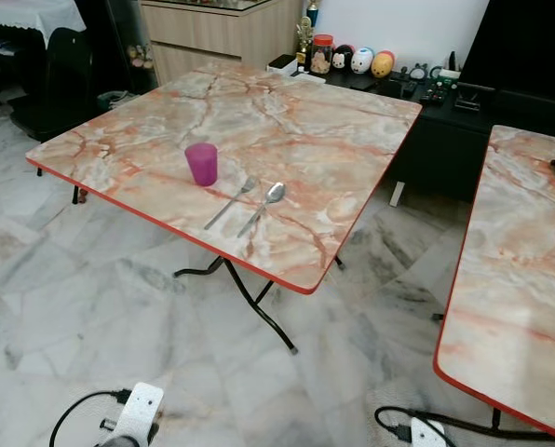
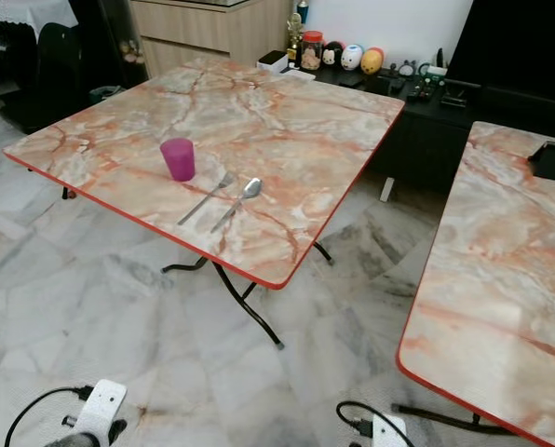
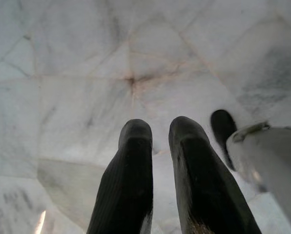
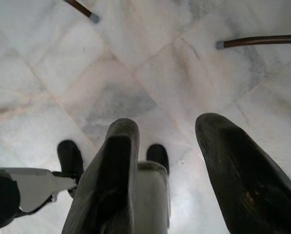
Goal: Setting the table
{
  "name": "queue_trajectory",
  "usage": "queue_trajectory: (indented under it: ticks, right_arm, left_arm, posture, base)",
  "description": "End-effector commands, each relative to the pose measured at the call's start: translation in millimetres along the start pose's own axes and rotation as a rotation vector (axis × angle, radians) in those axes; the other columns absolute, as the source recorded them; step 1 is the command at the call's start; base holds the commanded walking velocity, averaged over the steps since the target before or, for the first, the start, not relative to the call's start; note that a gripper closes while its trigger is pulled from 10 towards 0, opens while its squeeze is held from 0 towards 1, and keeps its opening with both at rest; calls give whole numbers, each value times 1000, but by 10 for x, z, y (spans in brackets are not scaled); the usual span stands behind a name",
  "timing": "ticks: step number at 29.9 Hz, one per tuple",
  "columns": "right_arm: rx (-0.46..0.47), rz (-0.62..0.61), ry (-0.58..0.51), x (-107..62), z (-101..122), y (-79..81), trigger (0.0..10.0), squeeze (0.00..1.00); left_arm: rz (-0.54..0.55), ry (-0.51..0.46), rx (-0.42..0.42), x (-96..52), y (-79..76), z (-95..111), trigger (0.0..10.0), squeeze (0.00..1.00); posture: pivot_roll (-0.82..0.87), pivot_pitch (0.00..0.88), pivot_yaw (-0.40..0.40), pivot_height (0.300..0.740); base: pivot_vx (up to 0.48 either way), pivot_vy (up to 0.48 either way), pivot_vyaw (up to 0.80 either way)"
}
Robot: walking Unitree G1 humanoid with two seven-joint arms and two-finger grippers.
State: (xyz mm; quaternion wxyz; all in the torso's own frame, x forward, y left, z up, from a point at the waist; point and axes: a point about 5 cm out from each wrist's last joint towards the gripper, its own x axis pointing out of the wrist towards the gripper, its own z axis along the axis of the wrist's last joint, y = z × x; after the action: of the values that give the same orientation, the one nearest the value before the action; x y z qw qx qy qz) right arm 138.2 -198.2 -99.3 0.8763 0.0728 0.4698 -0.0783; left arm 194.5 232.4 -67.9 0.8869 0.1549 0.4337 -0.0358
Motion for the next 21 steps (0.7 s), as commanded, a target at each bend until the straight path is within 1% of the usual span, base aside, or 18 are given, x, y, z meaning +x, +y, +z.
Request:
queue_trajectory:
  ticks: [1, 10, 16, 21]
  right_arm:
    - [9, 2, -4, 2, -2, 25, 10000, 0]
    - [22, -1, -2, 2, -4, 21, 10000, 0]
    - [19, -1, 1, 1, -6, 20, 10000, 0]
    - [8, -4, -3, 3, 2, 20, 10000, 0]
  left_arm:
    - [17, -1, -9, -2, 47, 2, 10000, 0]
    - [29, 9, -18, -8, 54, -31, 10000, 0]
    - [34, 17, -15, -13, 54, -56, 10000, 0]
    - [35, 24, -10, -17, 47, -79, 10000, 0]
  posture:
    - [19, 0, -10, 740]
    - [19, 0, -10, 740]
    - [19, 0, -11, 740]
    - [23, 0, -11, 740]
  base:
    - [0, 356, 0]
    - [0, 358, 0]
    - [0, 358, -698]
    - [0, 359, 0]
